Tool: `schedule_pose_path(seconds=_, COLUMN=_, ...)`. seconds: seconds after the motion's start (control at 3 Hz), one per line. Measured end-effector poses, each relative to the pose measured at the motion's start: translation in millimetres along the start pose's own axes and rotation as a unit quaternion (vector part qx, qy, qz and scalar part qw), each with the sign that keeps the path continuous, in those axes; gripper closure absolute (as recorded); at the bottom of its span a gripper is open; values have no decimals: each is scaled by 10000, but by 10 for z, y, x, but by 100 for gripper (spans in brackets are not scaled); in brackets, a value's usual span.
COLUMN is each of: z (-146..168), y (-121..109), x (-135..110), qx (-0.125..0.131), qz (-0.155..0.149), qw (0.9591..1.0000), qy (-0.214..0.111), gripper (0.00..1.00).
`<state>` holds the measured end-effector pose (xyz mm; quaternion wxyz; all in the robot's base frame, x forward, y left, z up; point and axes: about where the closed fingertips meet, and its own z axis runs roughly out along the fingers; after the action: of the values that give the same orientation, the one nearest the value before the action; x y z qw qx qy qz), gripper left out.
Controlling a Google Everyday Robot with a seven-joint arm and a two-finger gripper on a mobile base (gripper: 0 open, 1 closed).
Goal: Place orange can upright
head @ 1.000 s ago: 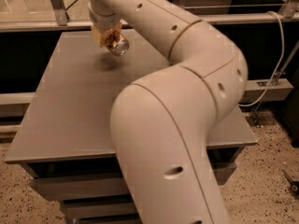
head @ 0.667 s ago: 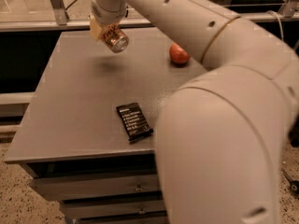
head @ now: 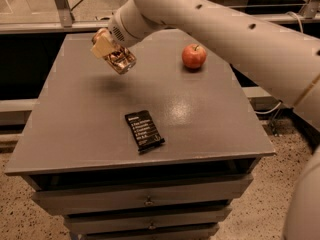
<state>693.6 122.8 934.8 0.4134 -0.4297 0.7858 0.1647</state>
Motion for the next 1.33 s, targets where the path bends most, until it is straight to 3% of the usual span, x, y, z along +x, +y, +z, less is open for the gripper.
schedule_pose_path(seconds=0.33, z=-87, y=21, x=-67, qx=-313, qz=199, qw=9935, qy=-1078, gripper=100)
schedule_pose_path(seconds=0.67, z=-275, y=-334, x=10, qx=-326, qz=559, qw=9774, qy=-2015, gripper=100)
schedule_pose_path(seconds=1.0, z=-575, y=-626, x=289, qx=-358, qz=568, qw=9637, qy=-2582, gripper=100)
schedule_pose_path(seconds=1.33, z=-703, y=-487, x=138, qx=-390, qz=180, qw=9572, qy=-2863, gripper=100)
